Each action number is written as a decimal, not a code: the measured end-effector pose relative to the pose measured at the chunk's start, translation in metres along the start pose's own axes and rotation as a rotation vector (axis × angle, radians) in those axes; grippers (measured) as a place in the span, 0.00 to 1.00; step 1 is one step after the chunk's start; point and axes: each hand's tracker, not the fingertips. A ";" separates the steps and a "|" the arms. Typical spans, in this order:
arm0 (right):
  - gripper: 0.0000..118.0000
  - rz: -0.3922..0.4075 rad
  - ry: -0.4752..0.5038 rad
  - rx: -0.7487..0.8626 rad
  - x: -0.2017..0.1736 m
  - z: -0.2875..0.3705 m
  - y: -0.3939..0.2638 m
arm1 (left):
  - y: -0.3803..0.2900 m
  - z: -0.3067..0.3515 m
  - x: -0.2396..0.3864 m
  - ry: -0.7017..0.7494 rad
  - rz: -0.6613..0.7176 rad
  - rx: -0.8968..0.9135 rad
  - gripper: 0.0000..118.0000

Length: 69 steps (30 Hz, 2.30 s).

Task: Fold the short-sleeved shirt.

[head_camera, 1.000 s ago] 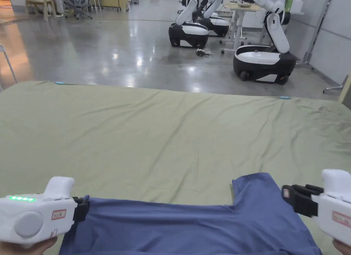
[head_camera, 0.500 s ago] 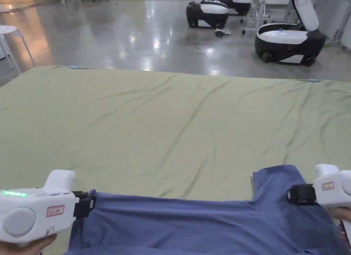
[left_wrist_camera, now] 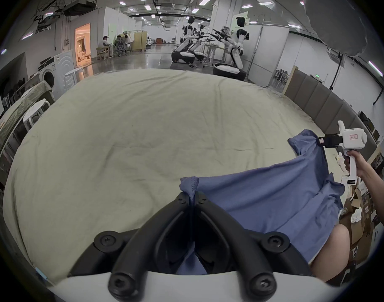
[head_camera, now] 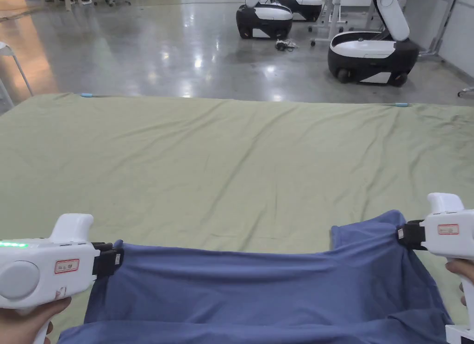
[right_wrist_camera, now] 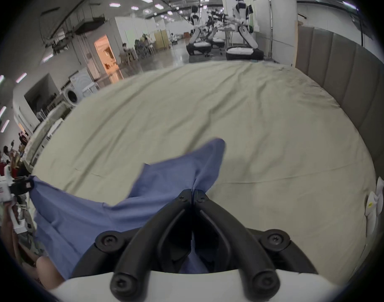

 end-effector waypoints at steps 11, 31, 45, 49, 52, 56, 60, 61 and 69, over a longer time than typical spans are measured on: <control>0.01 -0.042 0.083 0.074 0.000 0.179 -0.119 | -0.078 0.112 0.017 -0.070 -0.043 0.030 0.00; 0.97 -0.199 0.040 0.223 -0.012 0.216 -0.206 | -0.140 0.166 0.013 -0.060 0.161 0.214 0.96; 0.00 0.137 -0.003 0.666 -0.105 0.297 -0.194 | -0.160 0.166 -0.003 -0.117 0.119 0.160 0.00; 0.00 0.163 0.012 0.652 -0.109 0.299 -0.195 | -0.164 0.125 -0.052 -0.326 0.423 0.061 0.17; 0.00 0.171 0.013 0.638 -0.112 0.300 -0.193 | -0.165 0.098 -0.075 -0.432 0.489 -0.027 0.99; 0.00 0.181 0.009 0.625 -0.118 0.294 -0.190 | -0.177 0.067 -0.092 -0.447 0.543 -0.181 0.99; 0.00 0.154 0.033 0.602 -0.125 0.285 -0.187 | -0.168 0.059 -0.083 -0.573 0.574 -0.025 1.00; 0.00 0.148 0.039 0.598 -0.127 0.283 -0.187 | -0.166 0.053 -0.080 -0.591 0.598 -0.037 1.00; 0.00 0.138 0.059 0.586 -0.139 0.274 -0.176 | -0.146 0.025 -0.043 -0.744 0.589 -0.176 0.99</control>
